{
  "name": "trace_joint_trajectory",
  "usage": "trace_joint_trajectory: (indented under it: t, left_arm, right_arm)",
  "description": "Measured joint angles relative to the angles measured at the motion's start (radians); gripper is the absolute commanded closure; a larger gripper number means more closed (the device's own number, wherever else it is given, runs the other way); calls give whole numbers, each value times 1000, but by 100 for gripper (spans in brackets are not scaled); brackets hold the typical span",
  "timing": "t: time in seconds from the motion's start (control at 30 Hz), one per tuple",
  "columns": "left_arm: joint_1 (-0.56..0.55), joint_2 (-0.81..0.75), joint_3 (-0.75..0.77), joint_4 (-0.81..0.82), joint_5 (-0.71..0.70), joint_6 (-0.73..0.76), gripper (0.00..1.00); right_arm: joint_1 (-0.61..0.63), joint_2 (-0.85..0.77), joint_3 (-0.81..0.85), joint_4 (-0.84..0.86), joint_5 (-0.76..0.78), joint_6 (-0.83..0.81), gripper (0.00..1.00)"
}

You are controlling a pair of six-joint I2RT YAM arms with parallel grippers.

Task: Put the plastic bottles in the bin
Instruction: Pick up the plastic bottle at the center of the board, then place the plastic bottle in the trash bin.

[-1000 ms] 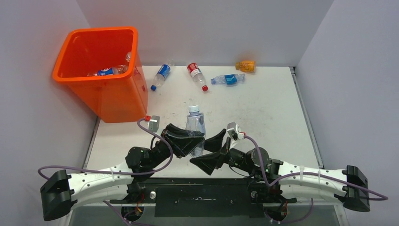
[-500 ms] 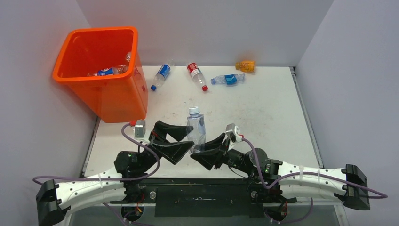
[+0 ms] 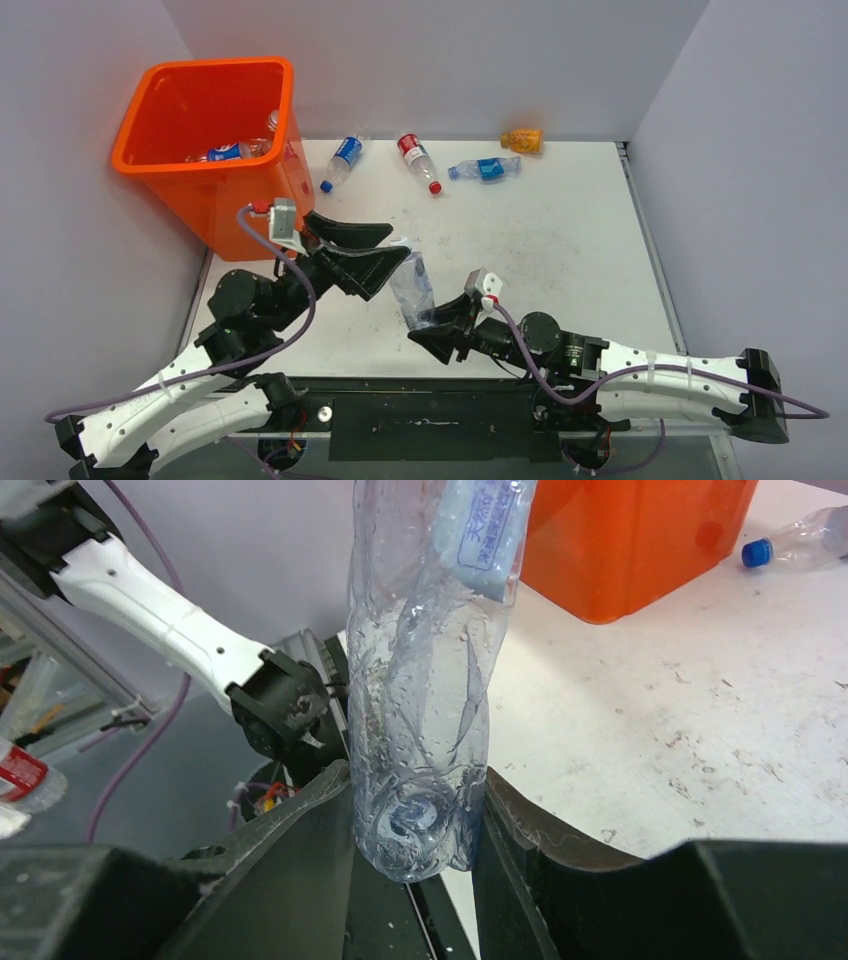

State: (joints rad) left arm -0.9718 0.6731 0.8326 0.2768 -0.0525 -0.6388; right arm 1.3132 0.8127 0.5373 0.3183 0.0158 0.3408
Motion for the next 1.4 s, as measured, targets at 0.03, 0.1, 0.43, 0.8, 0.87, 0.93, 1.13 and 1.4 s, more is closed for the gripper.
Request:
trace_joint_trajectory:
  t: [0.03, 0.1, 0.43, 0.8, 0.87, 0.93, 1.13, 1.4]
  left_arm:
    - [19, 11, 6, -30, 18, -15, 16]
    - [60, 39, 8, -95, 58, -55, 17]
    - [150, 93, 8, -206, 196, -177, 73]
    - [153, 74, 27, -212, 216, -119, 100]
    - [153, 69, 85, -271, 163, -47, 100]
    - [153, 70, 175, -331, 78, 50, 100]
    - [168, 129, 475, -370, -324, 396, 100]
    - [515, 366, 707, -275, -593, 636, 100]
  right_arm:
    - [4, -1, 1, -13, 8, -12, 93]
    - [11, -4, 2, -37, 22, -34, 93]
    - [31, -14, 11, -103, 61, -90, 94]
    - [37, -19, 58, -169, 90, -57, 10]
    - [38, -38, 74, -196, 96, -35, 10]
    - [42, -78, 78, -228, 116, -6, 10]
    - [43, -229, 59, -274, 229, 60, 10]
    - [43, -335, -67, -230, 375, 131, 10]
